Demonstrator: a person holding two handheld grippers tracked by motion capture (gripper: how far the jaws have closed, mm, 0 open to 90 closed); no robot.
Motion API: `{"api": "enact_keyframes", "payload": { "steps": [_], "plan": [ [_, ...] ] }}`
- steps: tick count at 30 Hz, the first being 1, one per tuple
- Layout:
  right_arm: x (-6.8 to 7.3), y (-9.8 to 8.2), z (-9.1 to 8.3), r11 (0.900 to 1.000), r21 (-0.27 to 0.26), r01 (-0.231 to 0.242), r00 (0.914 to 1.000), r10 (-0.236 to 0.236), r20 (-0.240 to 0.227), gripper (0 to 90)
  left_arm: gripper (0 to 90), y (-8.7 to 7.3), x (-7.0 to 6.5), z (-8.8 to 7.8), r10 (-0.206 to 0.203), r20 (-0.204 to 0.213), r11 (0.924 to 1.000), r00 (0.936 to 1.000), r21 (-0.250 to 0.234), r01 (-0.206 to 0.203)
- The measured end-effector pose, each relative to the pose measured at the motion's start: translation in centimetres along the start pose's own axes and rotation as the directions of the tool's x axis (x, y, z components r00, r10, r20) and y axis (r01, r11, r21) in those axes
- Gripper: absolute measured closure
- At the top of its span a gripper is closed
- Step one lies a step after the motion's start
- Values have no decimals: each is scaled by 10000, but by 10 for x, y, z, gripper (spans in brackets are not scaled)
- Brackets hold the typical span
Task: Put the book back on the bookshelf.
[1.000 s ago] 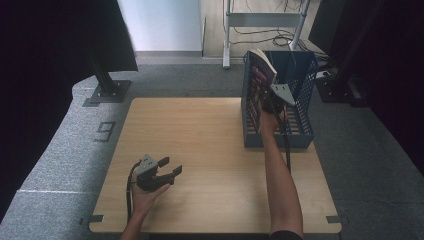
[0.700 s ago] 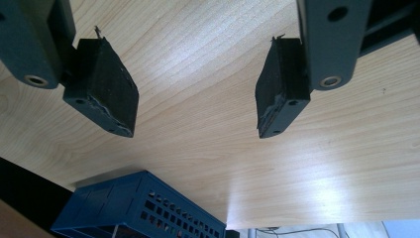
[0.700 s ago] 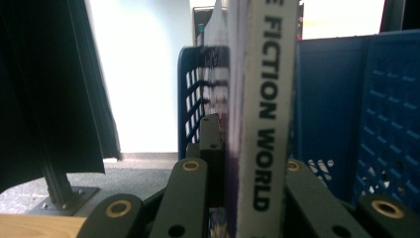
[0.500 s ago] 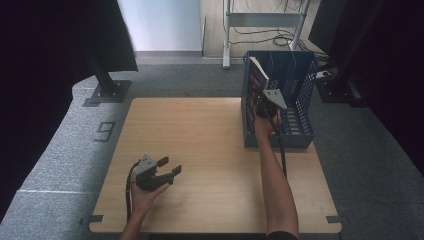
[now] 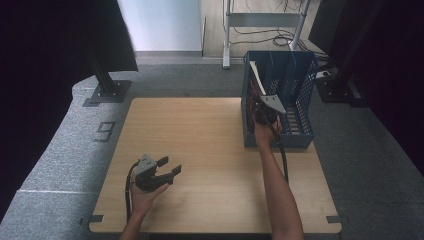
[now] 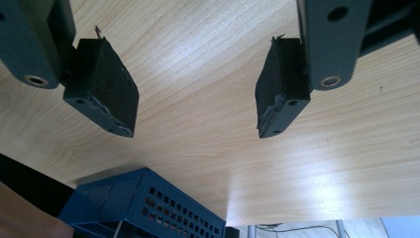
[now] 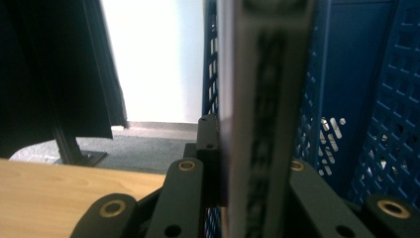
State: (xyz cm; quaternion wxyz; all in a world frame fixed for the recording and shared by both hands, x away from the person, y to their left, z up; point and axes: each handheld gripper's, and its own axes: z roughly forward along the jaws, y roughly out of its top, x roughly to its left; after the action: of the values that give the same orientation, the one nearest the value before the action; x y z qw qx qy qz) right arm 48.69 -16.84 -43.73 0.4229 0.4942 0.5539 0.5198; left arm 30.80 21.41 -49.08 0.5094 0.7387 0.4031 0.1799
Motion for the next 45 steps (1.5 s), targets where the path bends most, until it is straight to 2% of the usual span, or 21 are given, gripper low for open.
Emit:
{"api": "enact_keyframes", "payload": {
  "steps": [6,14,21,33,39,42,45],
  "plan": [
    [-1,3,-3,9993,371,63,10000,-62,-41,777,334,2,-3,-2,90,52,9999,9999,-86,-89],
    [-3,6,6,9954,941,188,9998,-190,10,753,334,2,-2,-3,53,38,9999,10000,-119,-52],
    [-4,10,7,9910,1315,244,9989,-293,360,815,334,3,-1,-4,33,34,9999,10000,-165,-32],
    [-15,11,12,9963,848,-168,9983,119,577,820,335,3,1,-4,-12,-25,9998,10000,-199,11],
    [-20,9,19,9982,350,-489,9923,446,1154,820,336,2,4,-4,-83,-69,9998,9999,-189,81],
    [-22,10,24,9975,348,-609,9908,562,1230,820,335,1,5,-4,-98,-91,9998,9999,-193,96],
    [-20,12,28,9984,234,-520,9914,488,1215,820,336,1,6,-3,-119,-113,9998,9999,-155,117]
  ]
}}
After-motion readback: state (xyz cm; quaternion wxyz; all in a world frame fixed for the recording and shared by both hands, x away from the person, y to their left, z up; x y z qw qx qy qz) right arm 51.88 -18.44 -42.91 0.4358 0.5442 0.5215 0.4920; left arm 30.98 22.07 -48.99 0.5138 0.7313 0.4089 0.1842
